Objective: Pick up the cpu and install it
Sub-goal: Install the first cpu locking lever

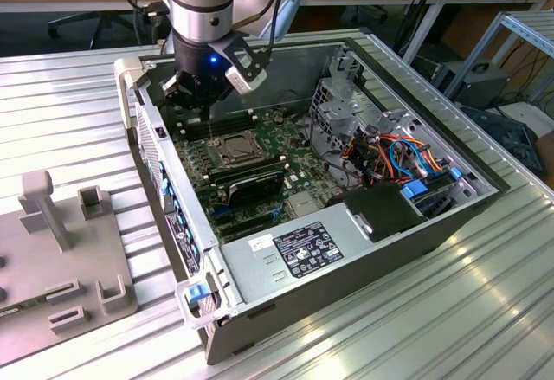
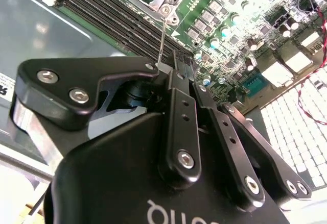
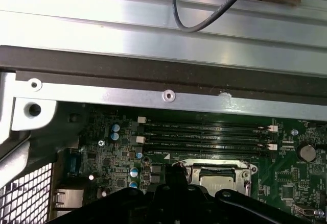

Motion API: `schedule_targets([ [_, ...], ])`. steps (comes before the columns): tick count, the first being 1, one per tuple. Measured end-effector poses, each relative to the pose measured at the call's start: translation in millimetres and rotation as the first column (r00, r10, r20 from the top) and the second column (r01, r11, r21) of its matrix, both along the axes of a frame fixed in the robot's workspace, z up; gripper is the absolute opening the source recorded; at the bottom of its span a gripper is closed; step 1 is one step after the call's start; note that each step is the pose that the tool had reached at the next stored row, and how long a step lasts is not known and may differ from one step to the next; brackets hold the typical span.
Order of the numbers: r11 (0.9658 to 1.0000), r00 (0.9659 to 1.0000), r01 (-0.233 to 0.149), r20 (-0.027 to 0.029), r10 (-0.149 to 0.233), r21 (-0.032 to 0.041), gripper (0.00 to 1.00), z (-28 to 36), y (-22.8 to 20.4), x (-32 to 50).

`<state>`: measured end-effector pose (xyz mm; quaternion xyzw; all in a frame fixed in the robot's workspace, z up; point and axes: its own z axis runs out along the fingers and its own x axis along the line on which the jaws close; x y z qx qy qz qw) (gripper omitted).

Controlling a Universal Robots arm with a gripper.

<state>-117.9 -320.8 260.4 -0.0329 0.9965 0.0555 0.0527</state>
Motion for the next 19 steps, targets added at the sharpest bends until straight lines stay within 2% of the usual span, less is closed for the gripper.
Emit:
schedule_targets([
  [5,1.0,1.0,0.0,0.0,0.0,0.0,0.11,-1.9,0.0,11.6],
  [6,1.0,1.0,0.0,0.0,0.0,0.0,0.11,-4.2,0.0,27.4],
  [7,1.0,1.0,0.0,0.0,0.0,0.0003,0.11,-7.2,0.0,29.7],
  [8,0.9999,1.0,-0.001,-0.0001,0.001,0.0161,0.11,-12.3,0.0,39.0],
  [12,0.9997,1.0,-0.003,0.0002,0.003,0.0241,0.11,-14.3,0.1,40.0],
  [19,0.9997,1.0,-0.003,-0.0001,0.003,0.026,0.11,-20.2,1.2,45.3],
])
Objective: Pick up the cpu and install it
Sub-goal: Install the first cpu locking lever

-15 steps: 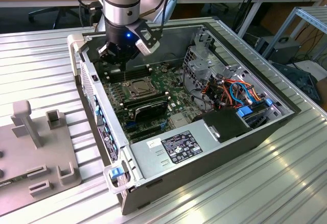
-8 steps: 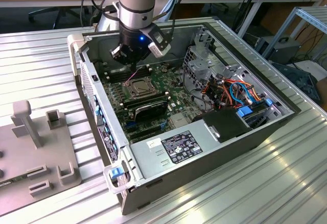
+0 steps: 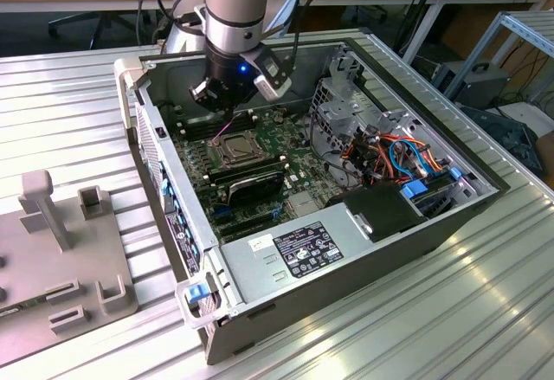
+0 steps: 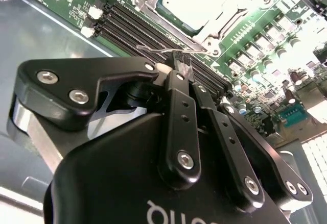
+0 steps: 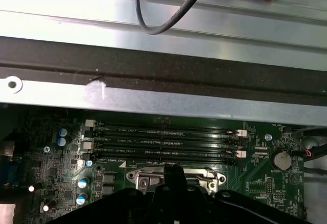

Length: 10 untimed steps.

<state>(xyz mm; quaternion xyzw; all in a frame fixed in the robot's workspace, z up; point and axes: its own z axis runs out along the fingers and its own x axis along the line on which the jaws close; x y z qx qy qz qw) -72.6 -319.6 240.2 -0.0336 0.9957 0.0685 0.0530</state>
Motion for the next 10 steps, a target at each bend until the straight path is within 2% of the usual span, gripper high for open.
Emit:
schedule_targets([
  [7,1.0,1.0,0.0,0.0,0.0,0.0005,0.11,-4.4,5.4,0.1],
  [10,1.0,1.0,0.0,0.0001,0.0,0.0006,0.11,-8.0,6.2,0.2],
])
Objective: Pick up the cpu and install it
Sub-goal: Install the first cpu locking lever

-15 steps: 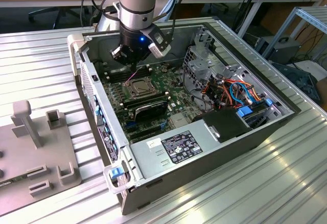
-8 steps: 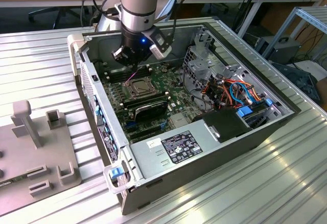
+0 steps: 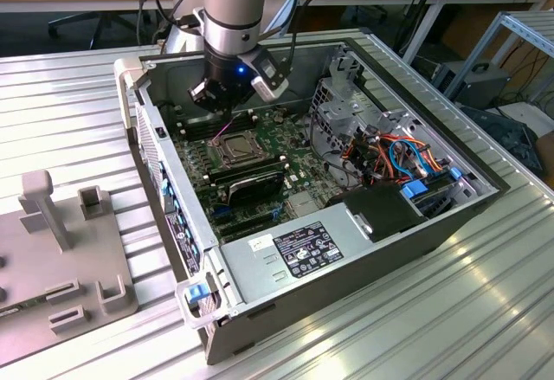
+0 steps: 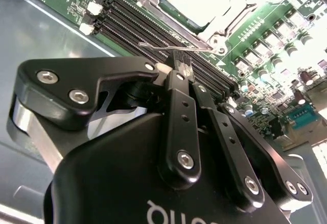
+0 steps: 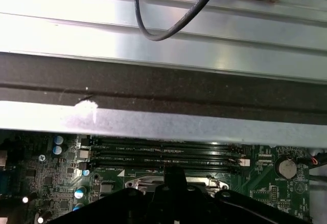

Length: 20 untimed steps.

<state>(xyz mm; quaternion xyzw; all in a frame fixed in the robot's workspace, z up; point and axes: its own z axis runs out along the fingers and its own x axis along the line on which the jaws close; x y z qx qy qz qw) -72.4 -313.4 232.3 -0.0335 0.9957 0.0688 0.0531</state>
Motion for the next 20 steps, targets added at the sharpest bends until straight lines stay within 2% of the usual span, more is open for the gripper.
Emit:
schedule_targets([
  [9,1.0,1.0,0.0,-0.0002,0.0,0.0015,0.11,-0.7,2.4,0.0],
  [20,1.0,1.0,0.0,-0.0002,0.0,0.0018,0.11,-1.9,2.1,0.8],
])
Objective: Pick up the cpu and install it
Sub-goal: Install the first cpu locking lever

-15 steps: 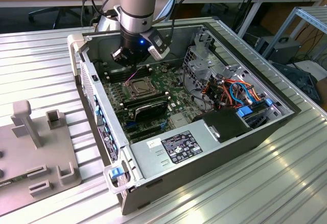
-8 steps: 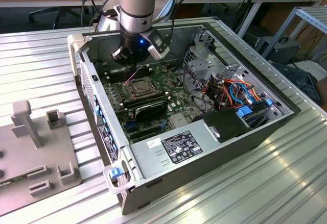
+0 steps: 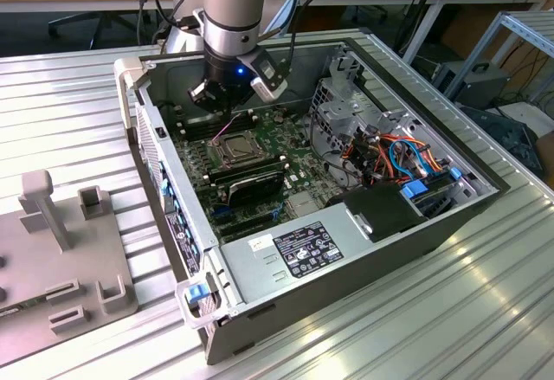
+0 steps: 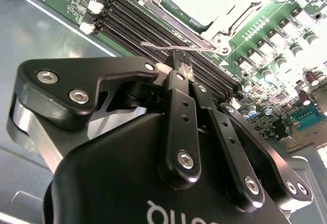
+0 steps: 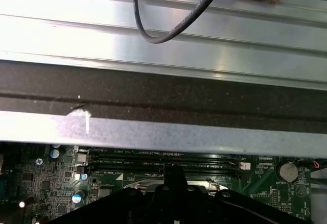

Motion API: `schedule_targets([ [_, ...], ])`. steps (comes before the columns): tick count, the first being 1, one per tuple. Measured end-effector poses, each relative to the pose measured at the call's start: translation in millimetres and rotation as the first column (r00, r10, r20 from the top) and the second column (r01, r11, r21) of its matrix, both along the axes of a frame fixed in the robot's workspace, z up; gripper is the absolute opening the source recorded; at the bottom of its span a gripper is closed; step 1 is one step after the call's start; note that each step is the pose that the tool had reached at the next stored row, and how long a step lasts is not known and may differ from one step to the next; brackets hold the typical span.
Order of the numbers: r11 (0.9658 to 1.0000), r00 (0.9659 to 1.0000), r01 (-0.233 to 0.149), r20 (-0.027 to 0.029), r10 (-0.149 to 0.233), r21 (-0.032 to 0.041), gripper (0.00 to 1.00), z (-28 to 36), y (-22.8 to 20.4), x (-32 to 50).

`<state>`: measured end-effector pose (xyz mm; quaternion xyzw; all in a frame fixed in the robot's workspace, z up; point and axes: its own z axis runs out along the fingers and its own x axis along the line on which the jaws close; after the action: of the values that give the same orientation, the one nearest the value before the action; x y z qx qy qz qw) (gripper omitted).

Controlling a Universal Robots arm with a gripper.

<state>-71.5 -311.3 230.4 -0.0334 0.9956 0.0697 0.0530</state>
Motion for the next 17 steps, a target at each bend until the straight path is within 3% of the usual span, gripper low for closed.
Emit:
schedule_targets([
  [17,1.0,1.0,0.0,0.0,0.0,0.0,0.11,-6.8,-0.5,1.2],
])
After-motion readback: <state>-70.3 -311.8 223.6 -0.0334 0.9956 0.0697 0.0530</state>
